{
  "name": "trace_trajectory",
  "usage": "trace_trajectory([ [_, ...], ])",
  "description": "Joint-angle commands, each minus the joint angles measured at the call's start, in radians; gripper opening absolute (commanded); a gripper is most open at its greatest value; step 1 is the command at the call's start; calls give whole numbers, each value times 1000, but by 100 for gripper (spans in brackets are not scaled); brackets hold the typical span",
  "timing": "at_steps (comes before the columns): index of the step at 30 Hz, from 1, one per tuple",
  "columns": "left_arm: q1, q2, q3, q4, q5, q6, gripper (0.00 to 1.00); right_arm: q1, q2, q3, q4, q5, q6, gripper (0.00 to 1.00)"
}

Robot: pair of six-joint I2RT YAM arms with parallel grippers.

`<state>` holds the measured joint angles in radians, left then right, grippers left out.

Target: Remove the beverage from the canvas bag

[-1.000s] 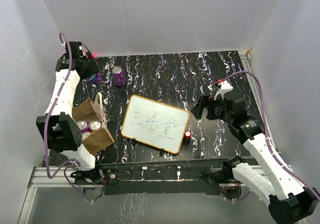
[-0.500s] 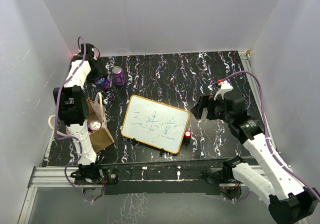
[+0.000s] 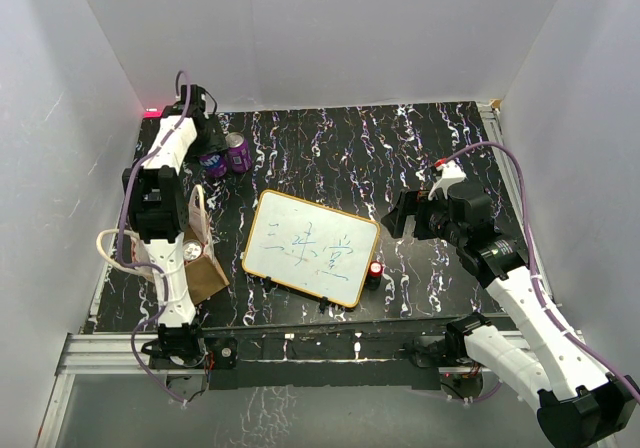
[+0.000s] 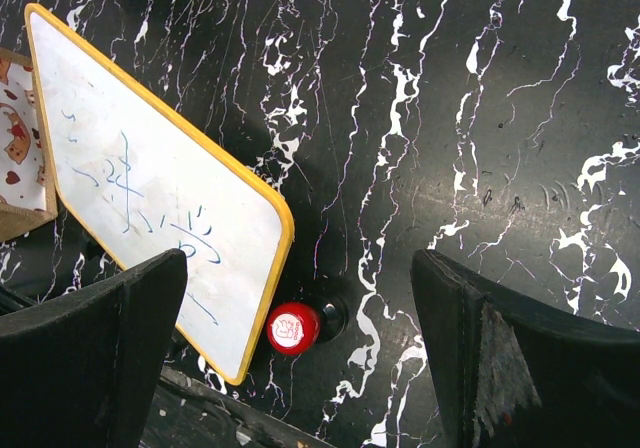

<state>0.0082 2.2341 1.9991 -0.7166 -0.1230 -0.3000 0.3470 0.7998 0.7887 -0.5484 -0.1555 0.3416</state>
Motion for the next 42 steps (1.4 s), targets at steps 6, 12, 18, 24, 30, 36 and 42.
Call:
trace_trajectory([
  [6,-10,-29,34,-17,-29,9,54,5,-4,12,58,12,-2,98],
  [12,-11,-65,52,-26,-42,26,76,6,-2,12,59,10,-2,98],
  [18,-11,-134,54,-34,-9,40,85,3,-2,12,58,8,-3,98],
  [24,-12,-348,-108,29,53,13,86,4,-4,12,56,6,-2,98],
  [30,-13,-637,-365,88,38,28,86,6,6,18,48,-12,-13,98],
  [36,-14,-970,-604,152,-30,36,86,6,19,9,61,-43,-12,98],
  [42,-13,-1220,-819,154,-213,-23,84,14,18,7,63,-49,-12,98],
])
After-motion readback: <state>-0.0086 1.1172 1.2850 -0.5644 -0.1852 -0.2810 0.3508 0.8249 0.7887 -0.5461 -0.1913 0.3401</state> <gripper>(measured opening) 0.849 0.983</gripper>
